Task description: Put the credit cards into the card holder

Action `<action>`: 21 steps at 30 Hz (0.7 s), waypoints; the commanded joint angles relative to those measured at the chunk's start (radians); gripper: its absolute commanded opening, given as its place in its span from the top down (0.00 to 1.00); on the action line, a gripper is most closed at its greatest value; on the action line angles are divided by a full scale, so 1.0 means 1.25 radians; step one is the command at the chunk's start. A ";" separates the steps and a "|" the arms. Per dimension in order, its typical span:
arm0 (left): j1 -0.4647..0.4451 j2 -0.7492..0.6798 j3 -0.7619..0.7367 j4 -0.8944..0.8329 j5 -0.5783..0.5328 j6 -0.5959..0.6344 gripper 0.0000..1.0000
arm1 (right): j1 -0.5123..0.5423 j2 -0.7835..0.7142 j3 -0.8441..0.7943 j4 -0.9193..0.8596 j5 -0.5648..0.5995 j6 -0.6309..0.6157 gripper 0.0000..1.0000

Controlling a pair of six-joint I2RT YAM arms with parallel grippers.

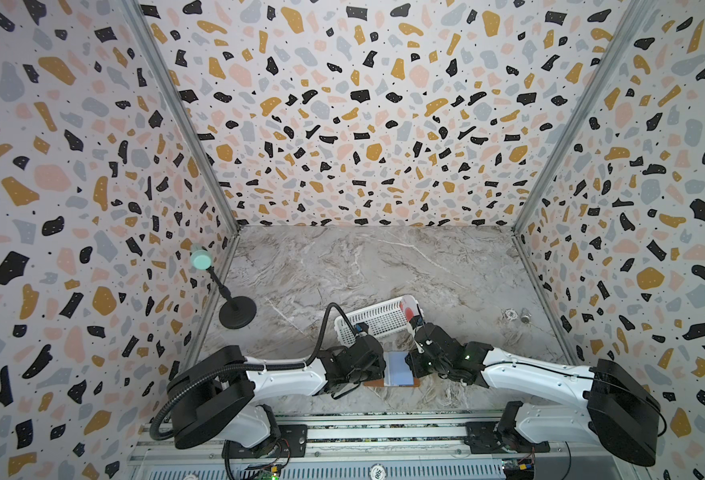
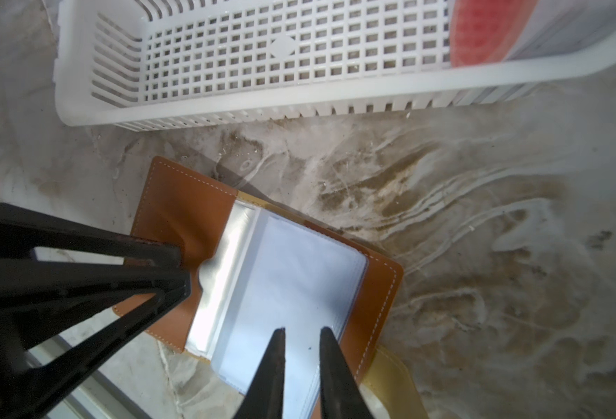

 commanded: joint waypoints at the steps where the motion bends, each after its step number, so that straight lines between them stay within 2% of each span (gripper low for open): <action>1: 0.001 0.011 0.020 -0.013 0.008 0.025 0.70 | 0.003 -0.007 -0.012 -0.005 -0.001 0.019 0.80; 12: -0.004 0.035 -0.005 0.031 0.021 0.006 0.70 | -0.004 0.041 -0.031 0.015 0.004 0.058 0.79; 21: -0.010 0.048 -0.019 0.077 0.032 0.002 0.70 | -0.020 0.056 -0.035 0.023 0.003 0.042 0.79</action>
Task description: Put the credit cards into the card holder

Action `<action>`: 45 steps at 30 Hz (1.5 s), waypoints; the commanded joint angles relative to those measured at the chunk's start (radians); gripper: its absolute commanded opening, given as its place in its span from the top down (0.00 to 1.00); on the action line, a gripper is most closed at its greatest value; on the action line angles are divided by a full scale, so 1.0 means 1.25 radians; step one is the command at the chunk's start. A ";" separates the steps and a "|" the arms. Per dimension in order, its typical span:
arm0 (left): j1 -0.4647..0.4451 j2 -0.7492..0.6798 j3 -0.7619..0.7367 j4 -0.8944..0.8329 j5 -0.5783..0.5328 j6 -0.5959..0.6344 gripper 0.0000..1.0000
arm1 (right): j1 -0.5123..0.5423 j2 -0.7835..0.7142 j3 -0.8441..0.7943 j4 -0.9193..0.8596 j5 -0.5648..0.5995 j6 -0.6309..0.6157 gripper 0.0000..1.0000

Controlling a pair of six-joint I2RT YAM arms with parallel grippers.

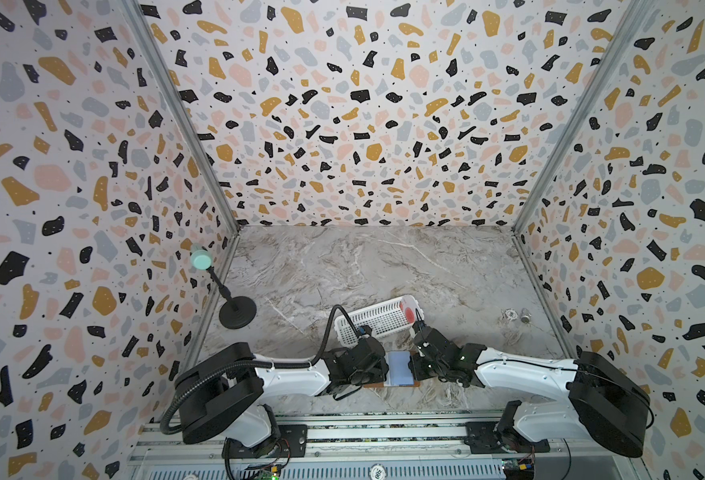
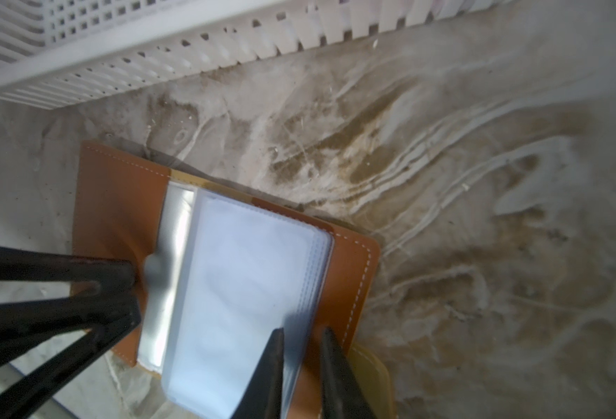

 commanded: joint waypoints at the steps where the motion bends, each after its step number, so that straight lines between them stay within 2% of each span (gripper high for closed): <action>1: -0.005 0.009 -0.008 0.033 0.010 0.010 0.71 | -0.003 -0.007 -0.003 -0.003 0.011 -0.005 0.79; 6: -0.005 -0.032 -0.003 0.035 -0.007 0.040 0.68 | -0.006 -0.050 -0.016 0.029 0.018 -0.014 0.78; 26: 0.000 -0.118 0.022 0.064 -0.071 0.119 0.65 | -0.006 -0.121 0.088 -0.034 0.059 -0.082 0.78; 34: 0.049 -0.078 0.094 0.041 -0.045 0.149 0.64 | -0.015 -0.142 0.125 -0.045 0.078 -0.105 0.77; 36: 0.063 -0.062 0.124 0.020 -0.037 0.192 0.64 | -0.027 -0.149 0.133 -0.054 0.079 -0.116 0.77; 45: 0.156 0.047 0.255 -0.057 0.004 0.284 0.68 | -0.136 -0.142 0.169 -0.066 0.038 -0.175 0.75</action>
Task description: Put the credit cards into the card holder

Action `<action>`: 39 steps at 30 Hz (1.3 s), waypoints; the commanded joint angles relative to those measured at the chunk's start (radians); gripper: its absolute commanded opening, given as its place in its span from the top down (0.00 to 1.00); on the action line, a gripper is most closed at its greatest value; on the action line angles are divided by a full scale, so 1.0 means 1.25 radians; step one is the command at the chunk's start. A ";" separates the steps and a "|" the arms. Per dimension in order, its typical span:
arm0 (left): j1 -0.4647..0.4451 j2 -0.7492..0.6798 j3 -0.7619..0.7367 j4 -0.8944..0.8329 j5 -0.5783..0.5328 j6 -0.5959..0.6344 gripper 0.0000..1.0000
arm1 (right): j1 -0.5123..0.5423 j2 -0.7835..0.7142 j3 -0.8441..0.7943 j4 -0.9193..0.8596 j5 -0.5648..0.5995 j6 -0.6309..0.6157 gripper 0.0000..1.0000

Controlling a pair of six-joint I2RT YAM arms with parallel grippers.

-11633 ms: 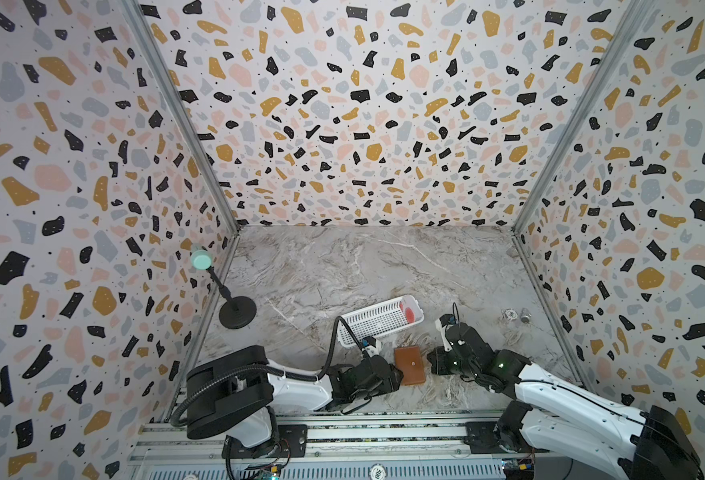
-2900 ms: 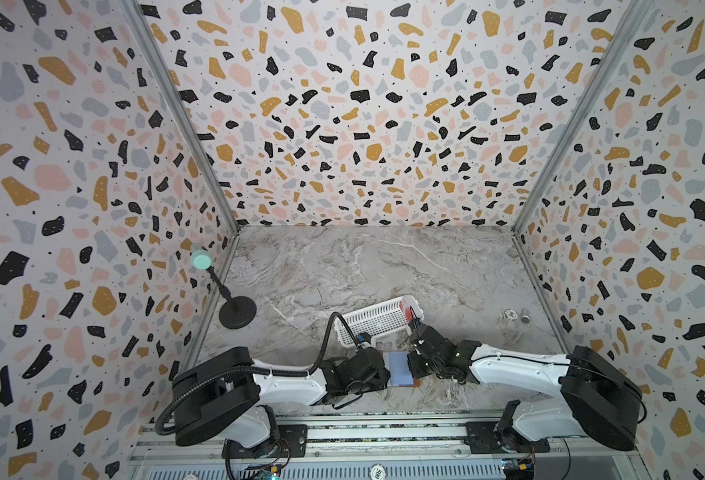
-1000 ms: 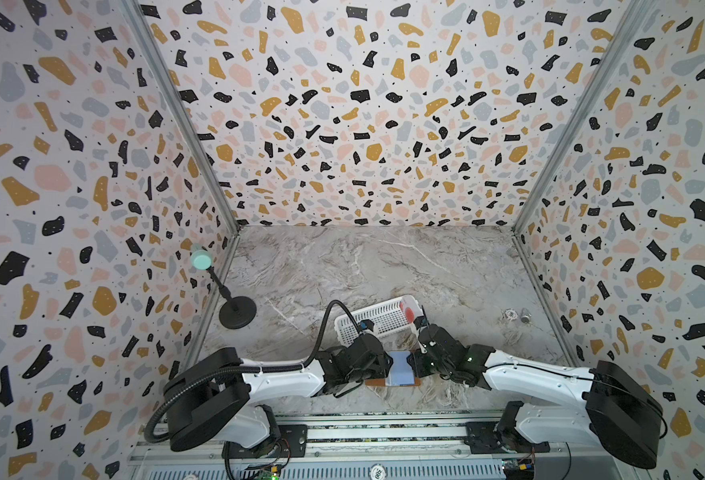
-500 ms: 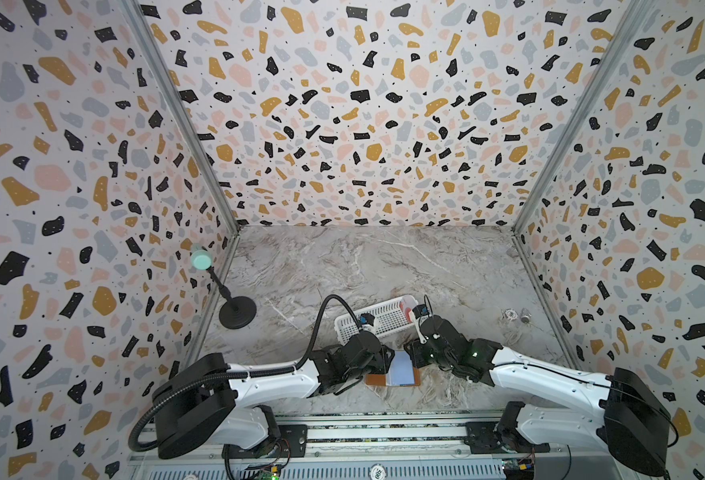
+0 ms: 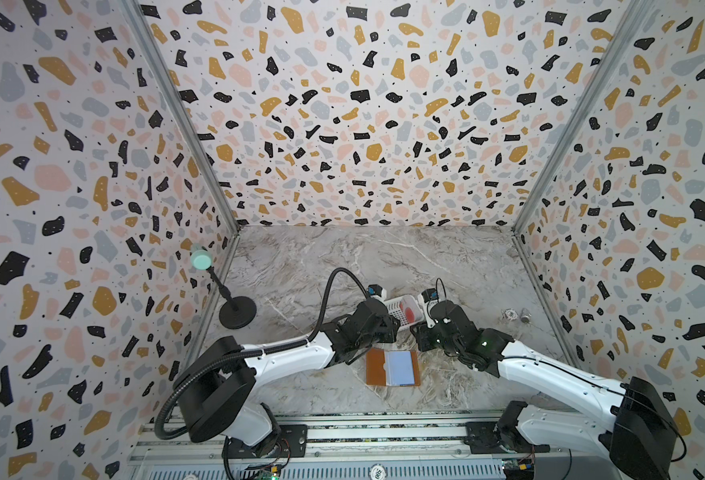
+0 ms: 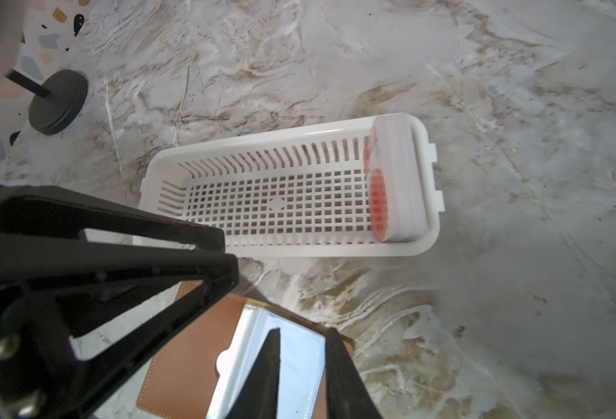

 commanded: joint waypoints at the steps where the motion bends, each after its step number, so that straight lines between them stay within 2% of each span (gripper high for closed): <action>1: 0.036 0.038 0.040 -0.034 0.028 0.056 0.69 | -0.039 0.009 0.045 -0.021 -0.021 -0.043 0.74; 8: 0.083 0.150 0.126 -0.050 0.067 0.091 0.73 | -0.136 0.106 0.123 -0.024 -0.076 -0.115 0.64; 13: 0.093 0.230 0.184 -0.040 0.109 0.099 0.73 | -0.163 0.197 0.193 -0.035 -0.084 -0.156 0.55; 16: 0.094 0.273 0.214 -0.036 0.123 0.098 0.73 | -0.179 0.244 0.217 -0.030 -0.094 -0.173 0.47; 20: 0.094 0.310 0.226 -0.030 0.120 0.083 0.74 | -0.192 0.294 0.234 -0.026 -0.106 -0.198 0.39; 27: 0.095 0.341 0.204 0.031 0.141 0.048 0.75 | -0.197 0.355 0.250 -0.008 -0.126 -0.216 0.36; 39: 0.095 0.359 0.206 0.031 0.138 0.053 0.75 | -0.205 0.439 0.277 0.023 -0.125 -0.226 0.34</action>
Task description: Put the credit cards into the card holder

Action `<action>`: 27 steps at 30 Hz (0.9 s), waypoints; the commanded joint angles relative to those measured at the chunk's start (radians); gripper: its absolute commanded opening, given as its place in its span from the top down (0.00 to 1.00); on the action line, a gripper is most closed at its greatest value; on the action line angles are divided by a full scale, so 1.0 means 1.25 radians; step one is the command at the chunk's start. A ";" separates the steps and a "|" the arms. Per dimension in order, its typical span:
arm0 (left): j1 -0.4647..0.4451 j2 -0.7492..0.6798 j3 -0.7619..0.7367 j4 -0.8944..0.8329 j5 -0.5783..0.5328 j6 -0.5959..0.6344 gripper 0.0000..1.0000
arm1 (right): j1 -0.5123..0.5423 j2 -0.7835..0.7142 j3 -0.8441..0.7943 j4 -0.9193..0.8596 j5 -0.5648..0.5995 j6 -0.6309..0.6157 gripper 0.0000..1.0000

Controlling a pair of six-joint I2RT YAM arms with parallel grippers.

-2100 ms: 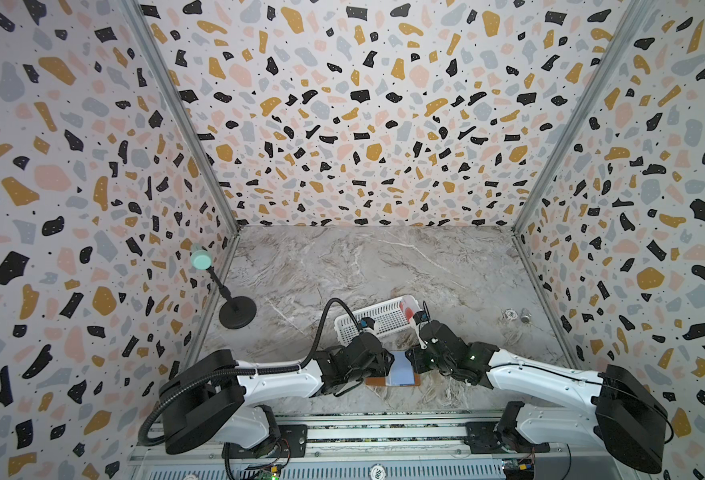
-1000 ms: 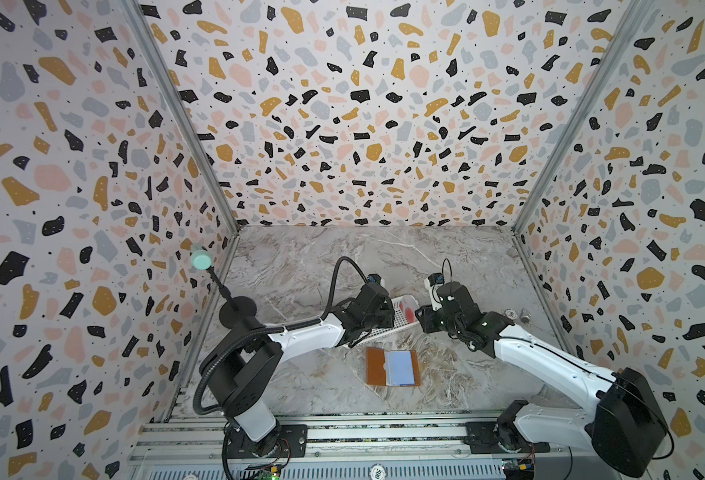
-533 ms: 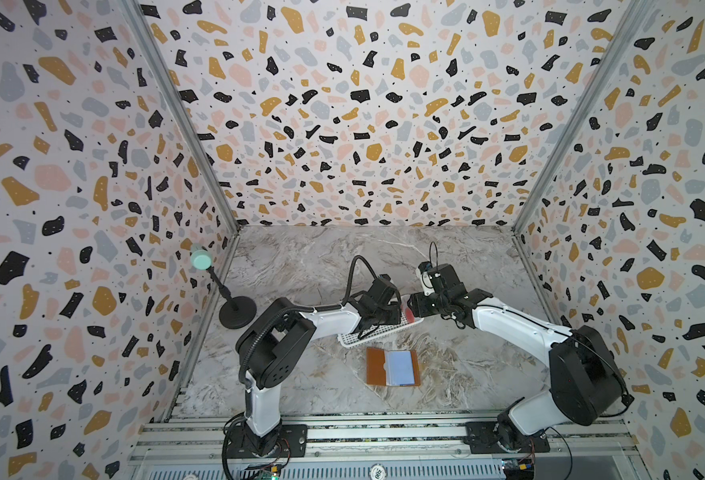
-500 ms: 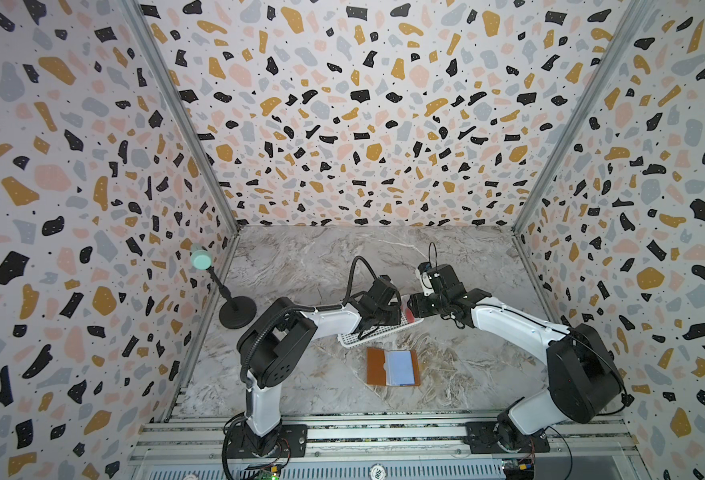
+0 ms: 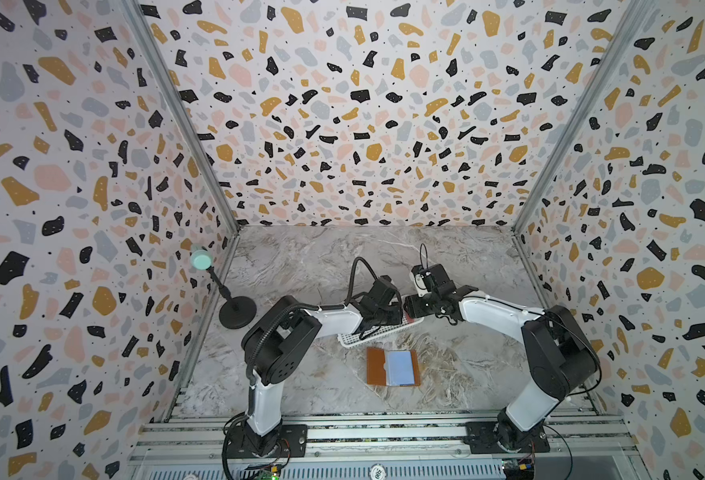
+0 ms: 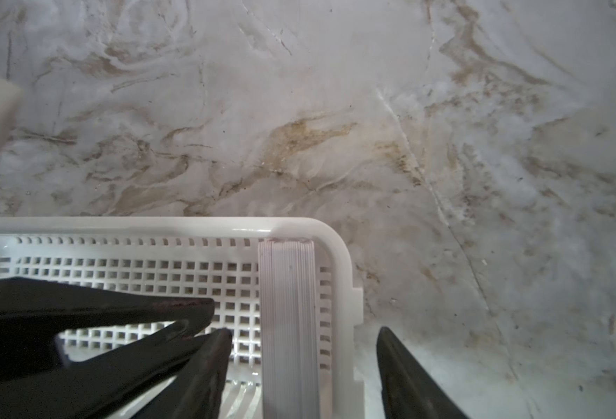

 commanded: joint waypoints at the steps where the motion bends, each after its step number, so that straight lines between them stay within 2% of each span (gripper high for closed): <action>1: 0.004 0.019 -0.003 0.022 0.007 -0.002 0.75 | -0.002 0.005 0.029 0.007 -0.001 -0.013 0.34; 17: 0.005 0.044 0.004 0.040 0.014 -0.014 0.79 | -0.005 0.041 0.028 0.026 0.000 -0.018 0.34; 27: 0.005 0.042 0.001 0.062 0.028 -0.034 0.80 | -0.004 0.047 0.016 0.037 -0.010 0.000 0.39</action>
